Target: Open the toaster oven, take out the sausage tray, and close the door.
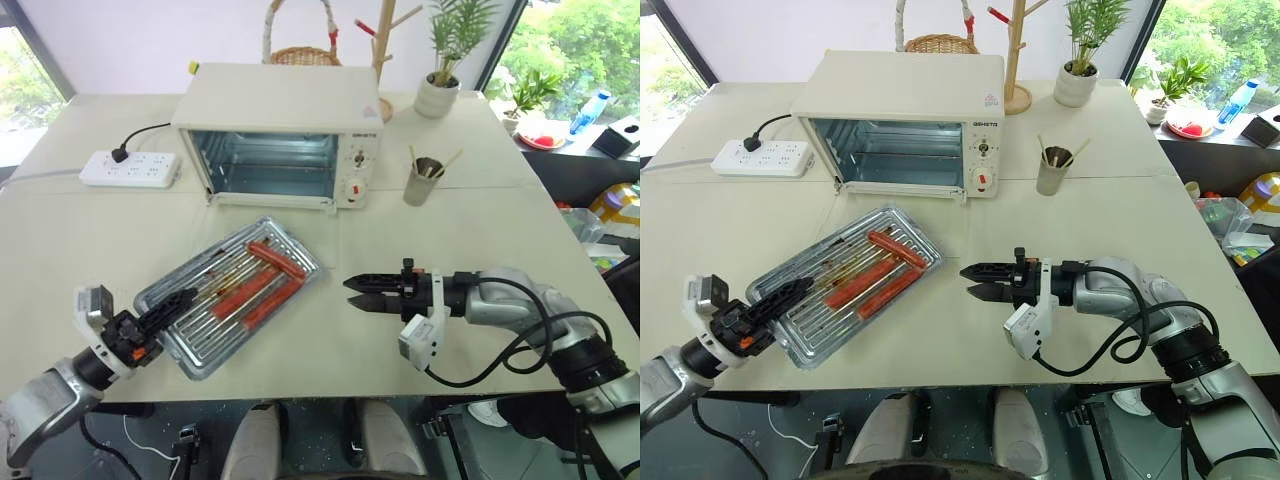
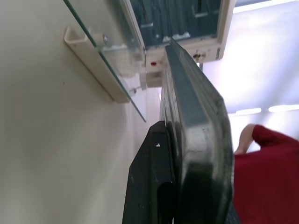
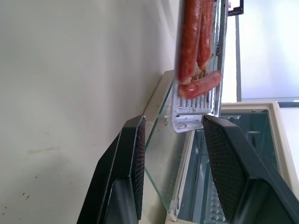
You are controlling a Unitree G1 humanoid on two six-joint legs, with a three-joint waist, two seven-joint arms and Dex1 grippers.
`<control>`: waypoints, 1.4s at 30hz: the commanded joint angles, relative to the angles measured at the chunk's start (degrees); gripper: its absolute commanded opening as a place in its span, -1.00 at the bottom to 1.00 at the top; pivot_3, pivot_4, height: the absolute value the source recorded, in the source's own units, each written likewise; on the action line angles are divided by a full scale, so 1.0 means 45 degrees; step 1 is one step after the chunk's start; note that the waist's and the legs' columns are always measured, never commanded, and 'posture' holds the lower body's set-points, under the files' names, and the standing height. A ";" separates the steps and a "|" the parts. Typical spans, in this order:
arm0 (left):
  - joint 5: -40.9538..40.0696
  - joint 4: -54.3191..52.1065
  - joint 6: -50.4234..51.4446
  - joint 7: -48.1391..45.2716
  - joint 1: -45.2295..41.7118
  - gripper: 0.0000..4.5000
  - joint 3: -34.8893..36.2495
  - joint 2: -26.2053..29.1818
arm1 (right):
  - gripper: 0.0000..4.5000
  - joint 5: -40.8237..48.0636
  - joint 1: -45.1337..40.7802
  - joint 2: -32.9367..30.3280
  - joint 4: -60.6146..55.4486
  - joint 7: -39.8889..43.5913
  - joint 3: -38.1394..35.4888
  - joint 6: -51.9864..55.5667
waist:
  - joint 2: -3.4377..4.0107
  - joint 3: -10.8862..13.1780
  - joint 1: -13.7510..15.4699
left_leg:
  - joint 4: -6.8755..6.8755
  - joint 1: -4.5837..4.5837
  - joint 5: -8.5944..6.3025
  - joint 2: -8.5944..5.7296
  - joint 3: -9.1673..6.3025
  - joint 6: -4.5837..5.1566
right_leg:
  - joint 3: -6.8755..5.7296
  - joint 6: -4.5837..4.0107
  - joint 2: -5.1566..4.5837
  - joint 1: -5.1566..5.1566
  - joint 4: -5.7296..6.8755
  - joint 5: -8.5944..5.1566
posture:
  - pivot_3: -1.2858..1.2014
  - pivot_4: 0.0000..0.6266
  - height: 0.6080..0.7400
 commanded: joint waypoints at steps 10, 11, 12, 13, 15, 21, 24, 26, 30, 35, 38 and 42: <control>-0.0142 0.0644 -0.2491 0.0136 0.0739 -1.00 0.4277 -0.0057 | -0.15 0.0188 0.0060 0.0193 0.0444 -0.0281 -0.0447 0.0475 | -0.0001 0.0000 -0.0010 | -0.0001 -0.0001 -0.0003 0.0007 0.0001 0.0001 | -0.0001 -0.0001 -0.0008 -0.0002 -0.0010 -0.0001 | 0.03 -0.52 1.00; -0.0168 0.0909 -0.2701 0.0190 0.0720 -1.00 0.4543 0.0020 | -0.15 0.0272 0.0044 0.0285 0.0464 -0.0264 -0.0446 0.0688 | -0.0001 0.0000 -0.0008 | -0.0001 -0.0001 -0.0003 0.0007 0.0001 0.0001 | -0.0001 -0.0002 -0.0008 -0.0002 -0.0011 -0.0001 | 0.03 -0.52 1.00; -0.0004 0.1195 -0.2946 0.0163 0.0663 -1.00 0.4822 0.0113 | -0.15 0.0448 0.0054 0.0402 0.0449 -0.0195 -0.0443 0.1020 | -0.0001 0.0000 -0.0009 | -0.0001 -0.0001 -0.0003 0.0007 0.0001 0.0001 | -0.0001 -0.0002 -0.0009 -0.0003 -0.0011 -0.0001 | 0.03 -0.52 1.00; 0.0138 0.1437 -0.3141 0.0125 0.0600 -1.00 0.5043 0.0190 | -0.15 0.0601 0.0085 0.0495 0.0424 -0.0115 -0.0450 0.1327 | -0.0001 0.0000 -0.0011 | -0.0002 -0.0001 -0.0003 0.0009 0.0000 0.0002 | -0.0001 -0.0002 -0.0008 -0.0003 -0.0012 -0.0002 | 0.03 -0.52 1.00; 0.0344 0.1887 -0.3559 0.0126 0.0354 -1.00 0.5415 0.0307 | -0.15 0.0840 0.0166 0.0657 0.0399 0.0039 -0.0514 0.2000 | -0.0001 0.0000 -0.0008 | -0.0002 -0.0001 -0.0004 0.0012 0.0000 0.0001 | -0.0001 -0.0003 -0.0007 -0.0004 -0.0012 -0.0002 | 0.03 -0.52 1.00; 0.1387 0.2741 -0.4653 0.0160 -0.0706 -1.00 0.5964 0.0389 | -0.15 0.1543 0.0155 0.1193 0.0625 0.0434 -0.0959 0.4906 | -0.0020 -0.0011 0.0043 | -0.0002 -0.0015 -0.0005 0.0010 -0.0005 0.0000 | -0.0007 -0.0012 -0.0011 0.0001 -0.0040 0.0004 | 0.03 -0.52 1.00; 0.1765 0.3175 -0.4854 0.0111 -0.1116 -1.00 0.6091 0.0497 | -0.38 0.1950 0.0222 0.1372 0.0593 0.0720 -0.1110 0.6069 | -0.0022 -0.0012 0.0015 | -0.0008 -0.0019 -0.0005 0.0013 -0.0003 0.0000 | -0.0008 -0.0020 -0.0011 0.0003 -0.0062 0.0011 | 0.03 -0.52 1.00; 0.1958 0.3543 -0.4916 0.0110 -0.1421 -1.00 0.6209 0.0634 | -0.75 0.2065 0.0290 0.1453 0.0562 0.0941 -0.1140 0.6748 | -0.0026 -0.0015 0.0006 | -0.0017 -0.0019 -0.0006 0.0015 0.0000 0.0001 | -0.0008 -0.0021 -0.0009 0.0003 -0.0072 0.0014 | 0.03 -0.52 1.00; 0.2278 0.4176 -0.5023 0.0171 -0.2062 -1.00 0.6399 0.0816 | -0.99 0.1789 0.0075 0.1782 0.0951 0.0952 -0.1006 0.7777 | -0.0028 -0.0015 -0.0007 | -0.0032 -0.0019 -0.0007 0.0031 0.0001 0.0004 | -0.0015 -0.0023 0.0001 0.0000 -0.0083 0.0016 | 0.03 -0.52 1.00; 0.2663 0.4348 -0.4907 0.0127 -0.2579 -1.00 0.6256 0.0808 | -0.99 0.1226 -0.0526 0.2327 0.1625 0.0769 -0.0570 0.7856 | -0.0027 -0.0015 -0.0026 | -0.0036 -0.0020 -0.0008 0.0037 0.0011 0.0004 | -0.0017 -0.0029 0.0003 -0.0001 -0.0097 0.0024 | 0.03 -0.52 1.00; 0.2875 0.4497 -0.4893 0.0118 -0.2880 -1.00 0.6204 0.0778 | -0.99 0.0677 -0.0944 0.2757 0.2342 0.0561 -0.0097 0.7652 | -0.0029 -0.0016 -0.0025 | -0.0036 -0.0020 -0.0008 0.0041 0.0012 0.0004 | -0.0019 -0.0030 0.0007 -0.0001 -0.0101 0.0027 | 0.03 -0.52 1.00; 0.3068 0.4657 -0.4882 0.0137 -0.3197 -1.00 0.6194 0.0626 | -0.99 0.0001 -0.1412 0.3234 0.3503 0.0162 0.0523 0.7191 | -0.0032 -0.0018 -0.0026 | -0.0043 -0.0021 -0.0008 0.0043 0.0012 0.0004 | -0.0021 -0.0031 0.0010 -0.0001 -0.0106 0.0028 | 0.03 -0.52 1.00</control>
